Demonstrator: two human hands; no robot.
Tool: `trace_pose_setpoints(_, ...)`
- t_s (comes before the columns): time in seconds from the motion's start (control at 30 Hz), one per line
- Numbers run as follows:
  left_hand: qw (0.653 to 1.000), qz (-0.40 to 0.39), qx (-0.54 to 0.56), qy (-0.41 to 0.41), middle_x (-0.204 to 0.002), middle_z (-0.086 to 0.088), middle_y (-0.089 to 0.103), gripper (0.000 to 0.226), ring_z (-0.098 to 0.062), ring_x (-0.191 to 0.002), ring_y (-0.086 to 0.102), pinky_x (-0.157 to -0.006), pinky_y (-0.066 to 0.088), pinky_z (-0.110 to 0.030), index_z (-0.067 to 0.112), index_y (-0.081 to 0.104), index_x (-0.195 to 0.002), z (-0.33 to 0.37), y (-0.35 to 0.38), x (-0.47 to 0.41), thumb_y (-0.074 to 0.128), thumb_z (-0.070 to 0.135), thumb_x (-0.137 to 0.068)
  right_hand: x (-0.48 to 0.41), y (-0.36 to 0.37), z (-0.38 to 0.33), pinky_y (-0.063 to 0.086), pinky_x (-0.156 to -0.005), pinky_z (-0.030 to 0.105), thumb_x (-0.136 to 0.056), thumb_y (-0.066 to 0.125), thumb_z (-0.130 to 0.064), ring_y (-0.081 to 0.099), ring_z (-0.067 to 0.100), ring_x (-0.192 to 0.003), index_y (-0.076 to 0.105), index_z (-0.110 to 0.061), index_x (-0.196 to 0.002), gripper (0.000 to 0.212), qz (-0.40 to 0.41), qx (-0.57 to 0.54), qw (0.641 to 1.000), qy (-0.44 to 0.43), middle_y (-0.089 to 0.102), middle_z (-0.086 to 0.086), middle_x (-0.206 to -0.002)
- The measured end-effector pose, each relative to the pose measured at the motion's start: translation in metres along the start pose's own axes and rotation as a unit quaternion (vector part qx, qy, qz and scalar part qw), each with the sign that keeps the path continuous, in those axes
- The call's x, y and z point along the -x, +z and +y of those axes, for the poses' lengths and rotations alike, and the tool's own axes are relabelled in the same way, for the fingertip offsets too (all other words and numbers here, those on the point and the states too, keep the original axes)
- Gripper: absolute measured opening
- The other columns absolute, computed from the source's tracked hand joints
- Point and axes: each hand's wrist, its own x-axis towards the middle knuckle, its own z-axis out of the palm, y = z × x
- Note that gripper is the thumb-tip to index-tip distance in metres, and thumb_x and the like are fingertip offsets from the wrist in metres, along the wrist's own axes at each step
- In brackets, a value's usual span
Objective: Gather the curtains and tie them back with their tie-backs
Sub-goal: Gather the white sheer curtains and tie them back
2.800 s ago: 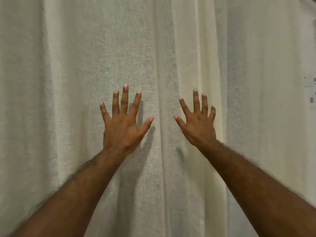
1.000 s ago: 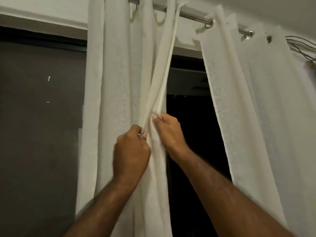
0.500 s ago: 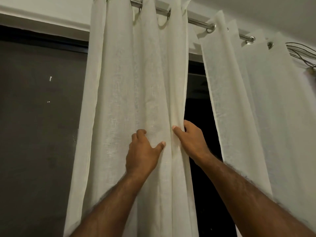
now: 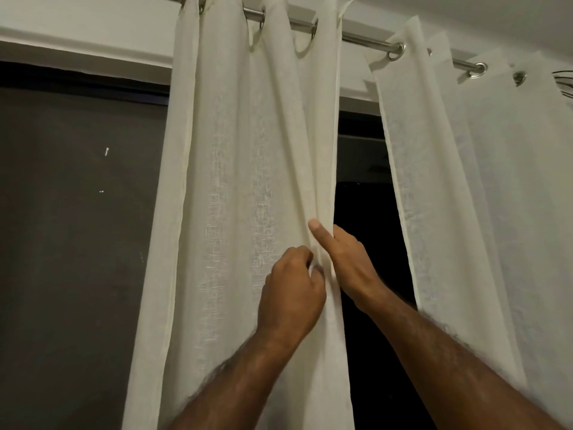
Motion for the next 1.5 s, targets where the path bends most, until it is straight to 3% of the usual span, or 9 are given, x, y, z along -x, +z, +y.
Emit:
trace_pose_setpoints(0.2,0.985,0.107,-0.130,0.049,-0.112,0.013,0.063,0.028,-0.011,-0.099,0.059,-0.084,0.050,-0.032,0.028,0.067,-0.109,-0.013,-0.026,0.001,0.057,0.042,-0.086,-0.012,-0.004,0.005,0.049,-0.083,0.030,-0.101,0.046,-0.019,0.065,0.019,-0.098,0.063,-0.009,-0.127,0.032,0.029,0.103,0.994,-0.009,0.069,0.005,-0.116)
trace_pose_setpoints(0.4,0.964,0.148,-0.197,-0.102,-0.148,-0.005,0.034,0.074,-0.026,-0.127,0.046,-0.099,0.044,-0.039,0.019,0.029,-0.148,-0.057,-0.070,-0.014,0.066,0.040,-0.088,-0.020,0.013,0.006,0.043,-0.070,0.030,-0.101,0.043,-0.015,0.056,0.019,-0.085,0.062,-0.005,-0.120,0.029,0.015,0.167,0.986,0.015,0.064,0.007,-0.108)
trace_pose_setpoints(0.53,0.982,0.120,-0.088,-0.120,-0.102,-0.005,0.067,0.011,-0.017,-0.075,0.058,-0.057,0.043,-0.021,0.014,0.059,-0.101,-0.078,-0.085,-0.014,0.057,0.024,-0.097,-0.018,0.043,-0.005,0.044,-0.066,0.028,-0.101,0.042,-0.017,0.060,0.017,-0.084,0.063,-0.007,-0.109,0.025,0.019,0.174,0.984,0.015,0.065,0.006,-0.103)
trace_pose_setpoints(0.67,0.987,0.122,-0.071,-0.079,-0.067,0.006,0.050,0.035,-0.007,-0.053,0.042,-0.046,0.024,-0.020,0.022,0.041,-0.066,-0.100,-0.114,-0.011,0.056,0.022,-0.097,-0.010,0.093,-0.027,0.048,-0.071,0.029,-0.104,0.039,-0.020,0.063,0.018,-0.087,0.061,-0.011,-0.103,0.024,0.016,0.195,0.981,0.001,0.064,0.004,-0.101)
trace_pose_setpoints(1.0,0.990,0.127,-0.057,-0.008,-0.064,0.013,0.045,0.026,-0.005,-0.056,0.045,-0.049,0.028,-0.012,0.024,0.049,-0.068,-0.161,-0.211,-0.006,0.060,0.014,-0.089,0.014,0.252,-0.106,0.053,-0.073,0.032,-0.101,0.045,-0.019,0.064,0.021,-0.084,0.065,-0.011,-0.093,0.023,0.011,0.093,0.995,-0.037,0.069,0.008,-0.095)
trace_pose_setpoints(1.1,0.996,0.059,-0.060,0.033,-0.078,0.009,0.056,0.015,-0.013,-0.073,0.060,-0.063,0.050,-0.025,0.022,0.061,-0.079,-0.157,-0.197,0.002,0.057,0.016,-0.093,0.014,0.226,-0.103,0.040,-0.060,0.027,-0.101,0.050,-0.034,0.056,0.010,-0.068,0.059,-0.020,-0.073,0.033,0.043,0.063,0.997,-0.010,0.061,-0.006,-0.076)
trace_pose_setpoints(1.2,0.997,0.005,-0.040,0.062,-0.088,0.010,0.060,0.010,-0.010,-0.080,0.062,-0.074,0.057,-0.030,0.023,0.066,-0.094,-0.151,-0.178,0.009,0.055,0.024,-0.095,0.024,0.213,-0.095,0.053,-0.083,0.027,-0.096,0.056,-0.053,0.065,0.007,-0.094,0.067,-0.025,-0.112,0.034,0.014,0.061,0.998,-0.004,0.067,-0.013,-0.100)
trace_pose_setpoints(1.33,0.992,0.068,-0.051,0.096,-0.115,0.010,0.052,0.031,-0.008,-0.105,0.048,-0.093,0.044,-0.033,0.033,0.070,-0.106,-0.156,-0.166,0.006,0.055,0.054,-0.088,0.025,0.192,-0.081,0.058,-0.088,0.040,-0.100,0.052,-0.028,0.067,0.020,-0.096,0.066,-0.012,-0.119,0.029,0.057,0.174,0.983,0.026,0.068,0.000,-0.105)
trace_pose_setpoints(1.5,0.999,0.016,-0.003,-0.050,-0.140,0.005,0.026,0.072,-0.017,-0.106,0.053,-0.085,0.057,-0.038,0.031,0.029,-0.134,-0.171,-0.153,0.009,0.076,0.030,-0.080,0.030,0.181,-0.061,0.061,-0.078,0.036,-0.088,0.060,-0.023,0.069,0.016,-0.089,0.067,-0.015,-0.112,0.026,0.083,0.211,0.973,0.030,0.069,-0.003,-0.102)
